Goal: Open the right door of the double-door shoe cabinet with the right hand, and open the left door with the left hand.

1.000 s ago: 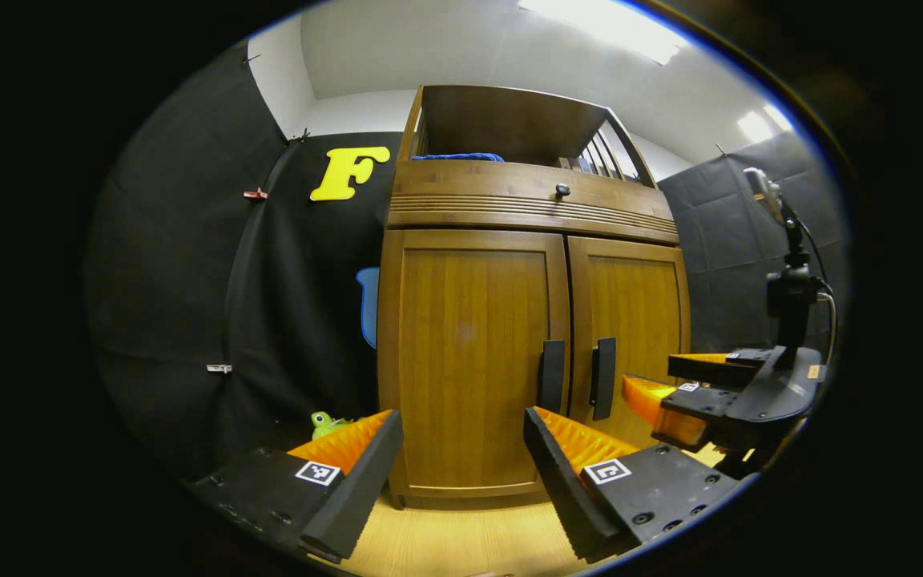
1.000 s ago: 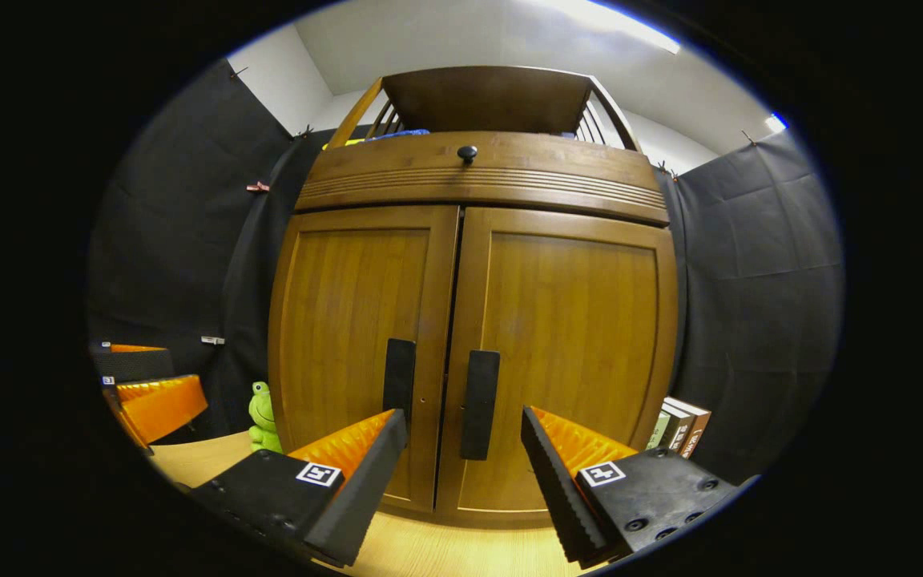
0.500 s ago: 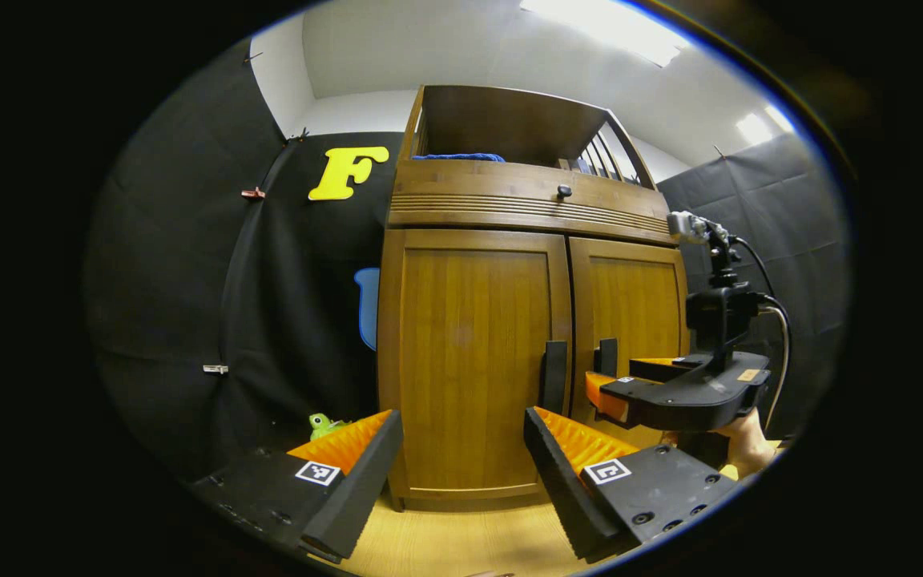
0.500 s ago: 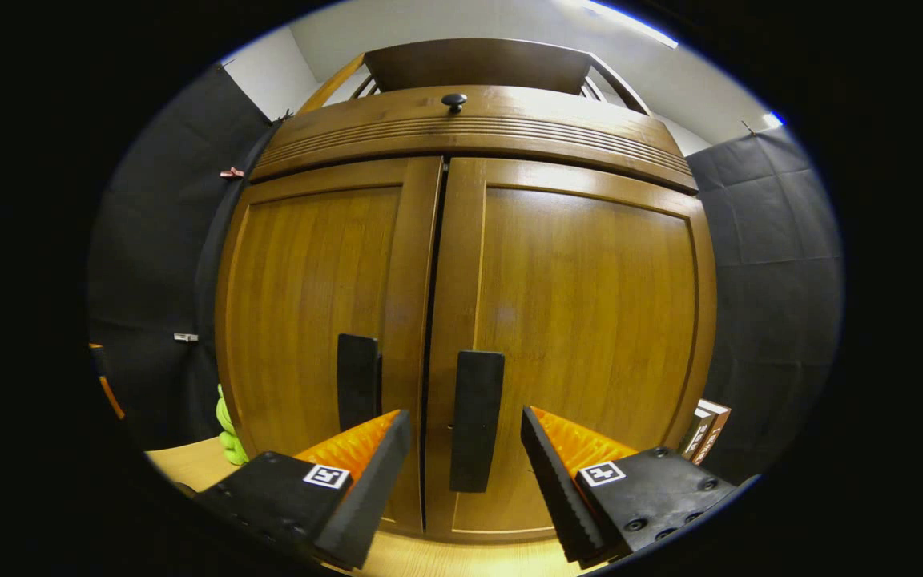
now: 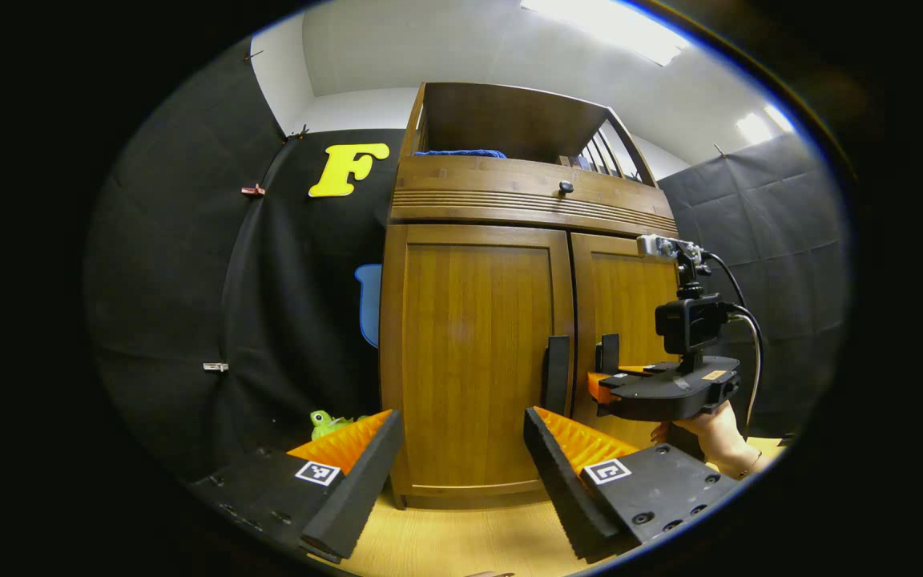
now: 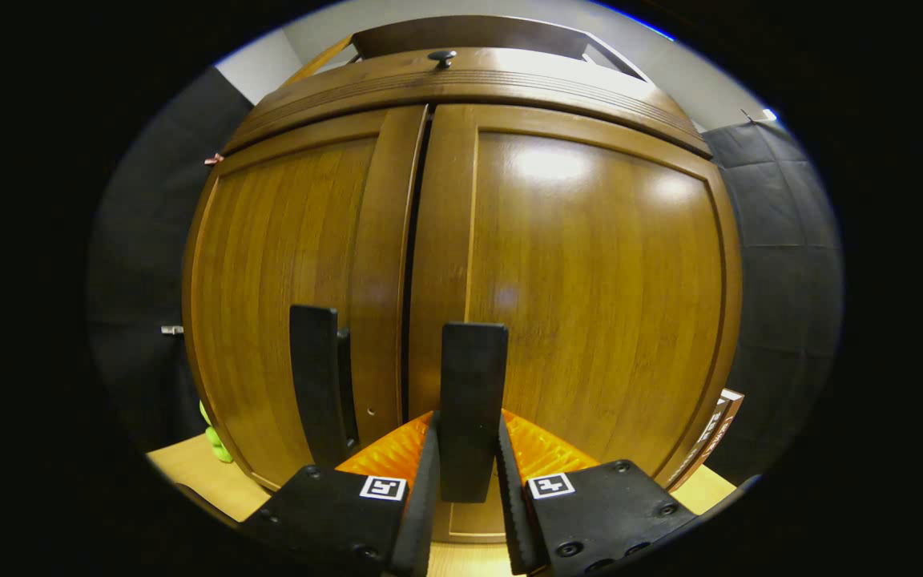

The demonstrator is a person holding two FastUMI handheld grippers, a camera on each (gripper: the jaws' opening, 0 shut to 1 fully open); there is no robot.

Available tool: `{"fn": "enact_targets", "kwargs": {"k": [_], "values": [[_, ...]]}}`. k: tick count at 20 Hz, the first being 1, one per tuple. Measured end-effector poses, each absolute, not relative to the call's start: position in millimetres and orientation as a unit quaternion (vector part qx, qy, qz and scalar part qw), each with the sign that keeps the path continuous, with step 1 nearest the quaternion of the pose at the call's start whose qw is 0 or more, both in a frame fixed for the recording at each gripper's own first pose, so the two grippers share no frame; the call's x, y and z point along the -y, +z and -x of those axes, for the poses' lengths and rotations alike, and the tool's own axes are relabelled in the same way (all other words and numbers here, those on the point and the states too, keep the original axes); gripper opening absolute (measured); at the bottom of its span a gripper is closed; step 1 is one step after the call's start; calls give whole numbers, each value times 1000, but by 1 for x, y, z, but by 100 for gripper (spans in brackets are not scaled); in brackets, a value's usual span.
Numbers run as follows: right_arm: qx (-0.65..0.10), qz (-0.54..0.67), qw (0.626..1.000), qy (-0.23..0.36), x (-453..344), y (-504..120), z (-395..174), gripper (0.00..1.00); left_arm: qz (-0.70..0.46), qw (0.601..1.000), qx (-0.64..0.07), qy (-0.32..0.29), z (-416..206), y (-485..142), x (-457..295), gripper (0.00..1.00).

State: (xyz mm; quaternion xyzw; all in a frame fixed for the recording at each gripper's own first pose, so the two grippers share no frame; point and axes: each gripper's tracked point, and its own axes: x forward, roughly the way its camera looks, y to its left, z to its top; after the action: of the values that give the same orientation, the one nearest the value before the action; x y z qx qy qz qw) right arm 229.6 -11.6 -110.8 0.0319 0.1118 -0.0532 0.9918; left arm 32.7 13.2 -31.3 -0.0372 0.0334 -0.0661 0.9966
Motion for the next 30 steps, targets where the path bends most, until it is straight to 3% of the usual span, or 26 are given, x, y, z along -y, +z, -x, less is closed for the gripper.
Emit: {"fn": "enact_targets", "kwargs": {"k": [2,3,4,6,7,8,9,11,16,17,25,26,27,28,30], "values": [[-110,-35,992,-53,11,-110,-230,28,39,996,-37,-66,-33,-33,-13,95],[-107,-36,992,-53,11,-107,-228,27,38,996,-38,-66,-33,-34,-12,94],[-109,-41,992,-54,13,-107,-230,33,36,996,-39,-66,-31,-35,-13,94],[-108,-35,992,-56,12,-108,-230,17,33,997,-38,-63,-30,-34,-14,94],[-107,-31,992,-55,12,-107,-228,22,33,997,-37,-62,-29,-33,-14,94],[-110,-31,992,-53,12,-108,-229,17,34,997,-37,-62,-29,-33,-14,95],[-110,-34,992,-50,12,-107,-227,22,36,997,-36,-61,-28,-31,-15,95],[-111,-37,992,-45,11,-106,-221,17,41,997,-35,-60,-28,-29,-15,94],[-108,-43,993,-28,12,-101,-194,26,43,996,-37,-64,-26,-31,-15,96],[-108,-43,993,-26,13,-99,-187,21,43,996,-39,-66,-25,-31,-14,96],[-106,-40,993,-11,29,-87,-132,21,45,995,-38,-79,-8,-24,5,96],[-108,-40,993,-10,30,-87,-128,26,46,995,-38,-80,-6,-24,7,96],[-108,-40,993,-9,32,-86,-125,17,45,995,-40,-80,-4,-24,8,96],[-108,-39,993,-9,34,-85,-121,26,44,995,-42,-80,-2,-25,9,96],[-107,-36,994,-11,37,-83,-113,26,41,995,-44,-79,2,-24,11,96]]}}
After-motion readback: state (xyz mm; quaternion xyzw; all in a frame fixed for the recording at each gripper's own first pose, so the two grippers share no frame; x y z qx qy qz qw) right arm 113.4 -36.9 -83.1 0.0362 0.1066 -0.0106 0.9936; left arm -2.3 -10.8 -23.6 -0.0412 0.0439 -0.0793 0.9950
